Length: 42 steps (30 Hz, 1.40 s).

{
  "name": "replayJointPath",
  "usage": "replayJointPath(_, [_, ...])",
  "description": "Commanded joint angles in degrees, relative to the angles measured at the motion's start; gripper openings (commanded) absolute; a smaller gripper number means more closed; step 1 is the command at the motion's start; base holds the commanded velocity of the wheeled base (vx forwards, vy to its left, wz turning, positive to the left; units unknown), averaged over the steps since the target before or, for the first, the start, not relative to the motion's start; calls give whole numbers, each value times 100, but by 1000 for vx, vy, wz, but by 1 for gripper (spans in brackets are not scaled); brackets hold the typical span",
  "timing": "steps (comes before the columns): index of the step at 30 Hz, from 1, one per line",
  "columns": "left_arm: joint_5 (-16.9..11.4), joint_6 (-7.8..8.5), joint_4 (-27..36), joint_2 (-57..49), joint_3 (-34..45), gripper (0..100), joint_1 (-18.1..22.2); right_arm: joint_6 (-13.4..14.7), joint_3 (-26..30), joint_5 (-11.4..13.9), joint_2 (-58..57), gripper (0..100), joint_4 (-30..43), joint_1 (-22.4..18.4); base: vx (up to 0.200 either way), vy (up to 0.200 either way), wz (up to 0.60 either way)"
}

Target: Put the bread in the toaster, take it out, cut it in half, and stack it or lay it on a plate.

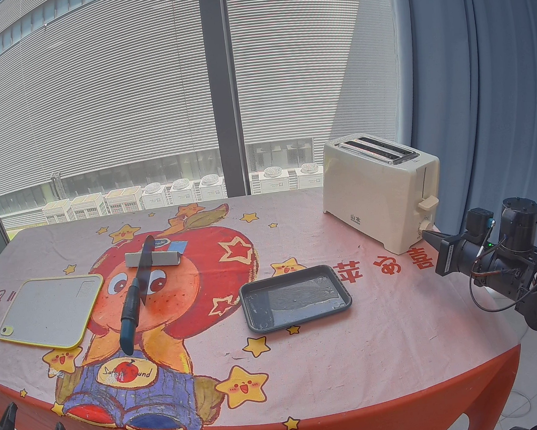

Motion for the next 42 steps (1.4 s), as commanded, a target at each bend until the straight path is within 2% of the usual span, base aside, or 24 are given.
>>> replayJointPath(1, [4,-1,0,4,92,100,-2,-1,-9,2,12,0,0,2,0,0,0])
replayJointPath(9, [4,-1,-9,4,92,100,7,-10,-79,-86,29,0,0,-15,0,0,0])
replayJointPath(42, [4,-1,0,4,92,100,-2,-19,-141,-60,47,0,0,-147,0,0,0])
